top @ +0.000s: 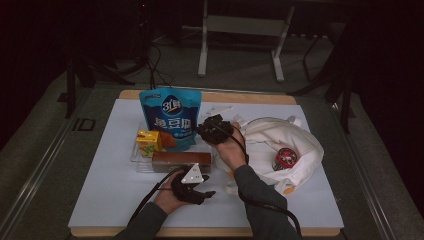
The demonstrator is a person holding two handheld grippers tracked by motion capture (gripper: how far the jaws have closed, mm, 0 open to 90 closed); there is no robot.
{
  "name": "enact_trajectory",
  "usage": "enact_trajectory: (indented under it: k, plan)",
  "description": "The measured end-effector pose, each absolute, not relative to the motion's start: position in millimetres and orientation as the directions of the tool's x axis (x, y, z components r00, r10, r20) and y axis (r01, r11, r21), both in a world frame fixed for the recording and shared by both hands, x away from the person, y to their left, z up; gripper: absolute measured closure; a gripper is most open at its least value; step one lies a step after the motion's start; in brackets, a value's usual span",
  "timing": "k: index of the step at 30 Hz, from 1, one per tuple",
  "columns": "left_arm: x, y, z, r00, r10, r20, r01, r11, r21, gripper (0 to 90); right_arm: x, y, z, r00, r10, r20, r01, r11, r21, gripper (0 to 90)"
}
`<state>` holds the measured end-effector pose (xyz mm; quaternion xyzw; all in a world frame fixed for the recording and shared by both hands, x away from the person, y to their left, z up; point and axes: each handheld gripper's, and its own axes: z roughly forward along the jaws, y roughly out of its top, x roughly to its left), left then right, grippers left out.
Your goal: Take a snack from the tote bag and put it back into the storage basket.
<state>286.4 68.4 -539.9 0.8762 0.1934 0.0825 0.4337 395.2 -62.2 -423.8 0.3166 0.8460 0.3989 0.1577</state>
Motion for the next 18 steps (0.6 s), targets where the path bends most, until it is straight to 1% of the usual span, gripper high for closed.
enact_trajectory:
  k: [10,18]
  plan:
    - [286.7,68.6,-539.9,0.912,0.41,-0.024,0.268,-0.549,0.792,40.9,385.2,-76.0,-416.7,-0.763,0.646,-0.039,0.385,0.502,0.774,80.3]
    - [286.6,68.4,-539.9,0.911,0.411,-0.025,0.269,-0.548,0.792,40.8,377.7,-93.6,-410.3,-0.757,0.652,-0.042,0.381,0.493,0.782,80.1]
